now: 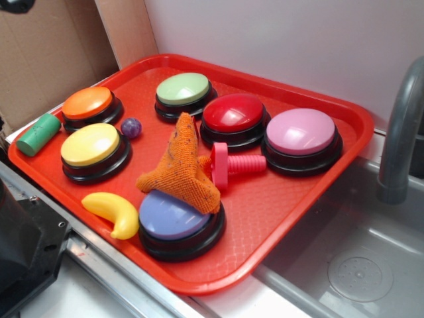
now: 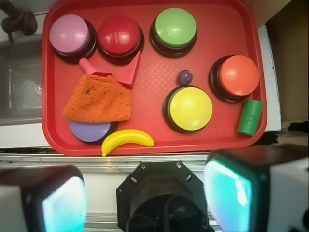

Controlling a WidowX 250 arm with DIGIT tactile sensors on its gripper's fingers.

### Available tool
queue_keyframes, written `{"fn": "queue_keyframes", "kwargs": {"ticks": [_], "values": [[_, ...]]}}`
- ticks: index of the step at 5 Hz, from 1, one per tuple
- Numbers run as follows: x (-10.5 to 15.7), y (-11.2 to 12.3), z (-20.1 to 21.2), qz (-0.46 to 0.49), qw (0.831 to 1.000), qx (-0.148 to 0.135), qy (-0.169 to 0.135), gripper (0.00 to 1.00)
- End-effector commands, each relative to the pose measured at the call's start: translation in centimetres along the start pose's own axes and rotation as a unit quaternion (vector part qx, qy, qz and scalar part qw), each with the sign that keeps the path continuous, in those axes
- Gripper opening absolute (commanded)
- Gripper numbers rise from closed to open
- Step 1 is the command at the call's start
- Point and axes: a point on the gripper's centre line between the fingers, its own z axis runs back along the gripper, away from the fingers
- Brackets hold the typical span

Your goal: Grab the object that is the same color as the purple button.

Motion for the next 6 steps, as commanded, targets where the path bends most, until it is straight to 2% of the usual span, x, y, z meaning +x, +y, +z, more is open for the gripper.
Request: {"fn": "queue_keyframes", "kwargs": {"ticks": [1, 2, 3, 4, 5, 6], "values": [[0.0, 0.0, 0.0, 0.0, 1.0, 0.0, 0.0, 1.0], [1.4, 0.7, -2.0, -0.03, 0.999, 0.008, 0.01, 1.0], [2.9, 1.5, -3.8, -0.051, 0.998, 0.012, -0.022, 1.0], [4.4, 2.4, -5.8, -0.056, 0.997, 0.033, -0.027, 1.0], [6.0, 4.0, -9.3, -0.049, 0.998, 0.036, -0.034, 1.0], [7.3, 4.8, -12.1, -0.054, 0.996, 0.055, -0.04, 1.0]]}}
